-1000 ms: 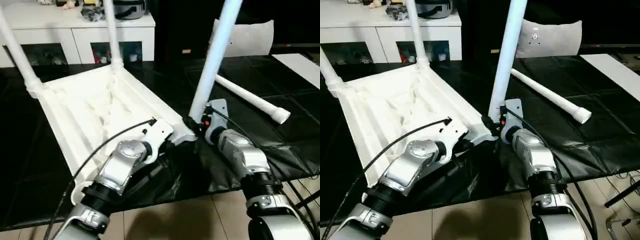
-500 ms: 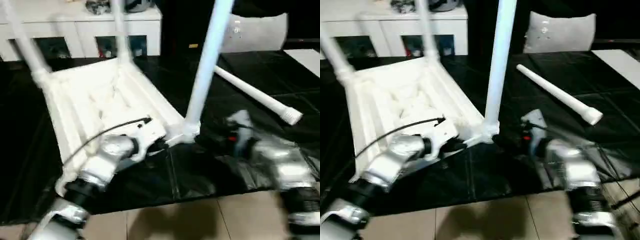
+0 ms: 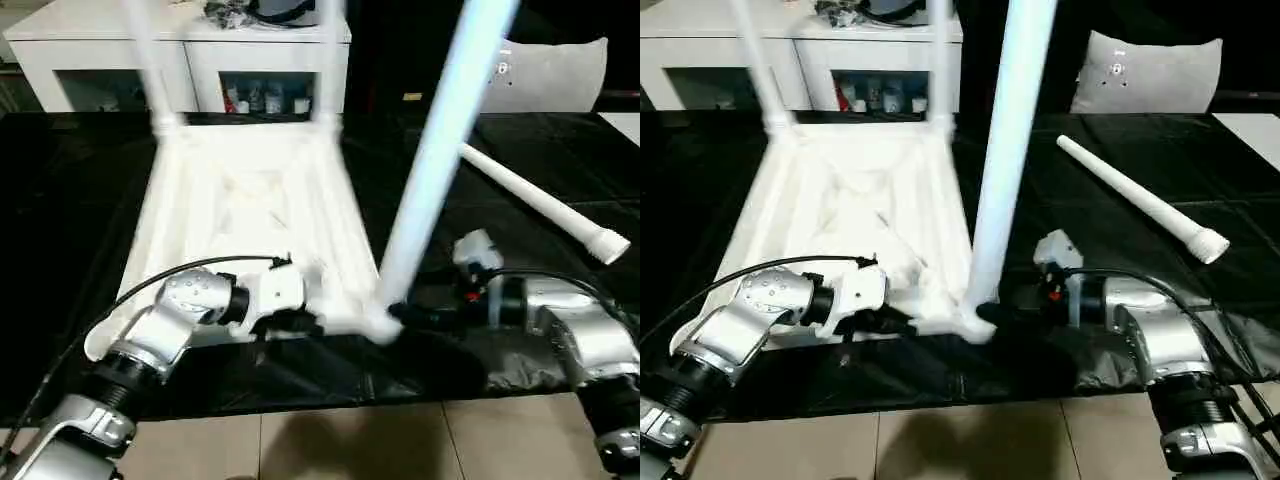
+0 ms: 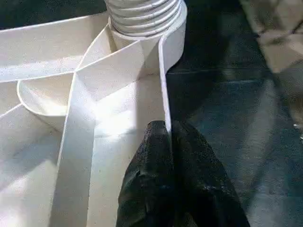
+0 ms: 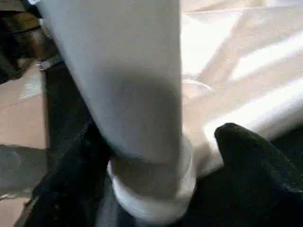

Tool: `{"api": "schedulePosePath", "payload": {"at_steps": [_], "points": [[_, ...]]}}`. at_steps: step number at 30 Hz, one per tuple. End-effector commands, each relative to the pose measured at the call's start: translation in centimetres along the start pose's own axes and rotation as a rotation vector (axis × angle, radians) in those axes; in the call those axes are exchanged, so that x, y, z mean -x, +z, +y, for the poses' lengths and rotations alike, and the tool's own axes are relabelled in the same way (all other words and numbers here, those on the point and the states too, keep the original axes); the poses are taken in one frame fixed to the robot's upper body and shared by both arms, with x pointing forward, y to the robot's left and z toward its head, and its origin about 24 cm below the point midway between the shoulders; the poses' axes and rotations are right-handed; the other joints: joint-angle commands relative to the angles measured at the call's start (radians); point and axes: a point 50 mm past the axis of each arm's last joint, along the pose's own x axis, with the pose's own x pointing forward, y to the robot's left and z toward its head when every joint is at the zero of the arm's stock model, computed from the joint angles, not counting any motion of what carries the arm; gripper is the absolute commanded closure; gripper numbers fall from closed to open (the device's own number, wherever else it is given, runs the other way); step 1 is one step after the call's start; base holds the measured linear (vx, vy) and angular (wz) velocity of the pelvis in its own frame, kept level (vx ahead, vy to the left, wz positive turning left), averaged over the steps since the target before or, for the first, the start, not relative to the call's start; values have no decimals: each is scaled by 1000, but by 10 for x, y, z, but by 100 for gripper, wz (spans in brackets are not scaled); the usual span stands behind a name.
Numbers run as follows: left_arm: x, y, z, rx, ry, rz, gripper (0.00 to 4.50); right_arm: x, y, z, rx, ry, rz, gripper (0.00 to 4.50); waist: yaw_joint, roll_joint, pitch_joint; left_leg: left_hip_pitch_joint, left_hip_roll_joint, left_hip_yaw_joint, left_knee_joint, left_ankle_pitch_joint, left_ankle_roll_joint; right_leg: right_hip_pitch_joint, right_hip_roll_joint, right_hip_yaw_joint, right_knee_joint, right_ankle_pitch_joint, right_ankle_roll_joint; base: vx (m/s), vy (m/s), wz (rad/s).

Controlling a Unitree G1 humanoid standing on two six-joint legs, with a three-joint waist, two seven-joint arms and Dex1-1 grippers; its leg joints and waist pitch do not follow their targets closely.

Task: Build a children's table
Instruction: Rotate leg to tighten

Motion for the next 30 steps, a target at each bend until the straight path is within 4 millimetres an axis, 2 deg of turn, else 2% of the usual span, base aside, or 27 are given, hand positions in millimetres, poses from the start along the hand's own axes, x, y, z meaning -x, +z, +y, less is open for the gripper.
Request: {"api": "schedulePosePath", "payload": {"at_steps": [1,2,6,10,12,20,23,25,26,27,28,30], "points": [[-14,-2,-15,-31,-131,32,450,-1,6,0,19,20,-3,108,-4,-7,-55,-4,30,10,-64,-72,98,64,-55,51,-47,-120,-235,0,0,0],[-14,-2,-14,-38,-137,33,450,-2,6,1,18,41,2,121,-3,-12,-55,-5,30,10,-64,-80,92,66,-56,51,-47,-131,-231,0,0,0],[-13,-3,-13,-41,-143,34,450,-5,3,3,4,79,16,152,-4,-13,-52,-4,29,9,-68,-114,70,65,-56,52,-54,-183,-212,0,0,0],[-13,-3,-13,-37,-141,34,450,-5,2,4,-8,97,18,184,-2,-15,-55,-3,29,9,-66,-94,68,66,-55,53,-49,-150,-215,0,0,0],[-13,-4,-13,-32,-141,34,450,-5,1,6,-16,105,20,198,-2,-11,-56,-4,28,9,-63,-76,74,65,-53,52,-44,-112,-226,0,0,0],[-16,-6,-16,10,-142,8,450,-6,-5,12,-56,124,4,218,5,-11,-54,-3,28,10,-65,-108,64,66,-54,53,-50,-155,-216,0,0,0],[-19,-4,-16,94,-88,-18,450,-12,-5,15,-115,79,-74,224,6,-10,-51,-3,30,9,-67,-118,57,67,-56,55,-51,-166,-214,0,0,0],[-21,-2,-14,136,-45,-28,450,-20,-7,12,-146,-15,-87,225,2,-9,-47,0,27,9,-72,-161,43,65,-54,53,-60,-245,-190,0,0,0],[-21,-2,-14,138,-43,-28,450,-20,-7,12,-147,-20,-86,226,-3,-10,-43,-1,25,7,-77,-187,31,65,-56,53,-69,-312,-167,0,0,0],[-23,0,-12,162,-6,-36,450,-26,-8,10,-156,-78,-82,227,-4,-4,-39,3,24,7,-79,-212,22,61,-56,53,-75,-361,-154,0,0,0],[-25,4,-8,208,56,-56,450,-34,-10,6,-177,-177,-82,230,-14,-6,-35,8,20,5,-80,-260,10,59,-55,50,-86,-455,-124,0,0,0],[-30,9,1,290,184,-77,450,-45,-13,-3,-227,-349,-83,232,-36,-8,-34,3,15,-3,-82,-284,-21,61,-58,43,-96,-571,-67,0,0,0]]}}
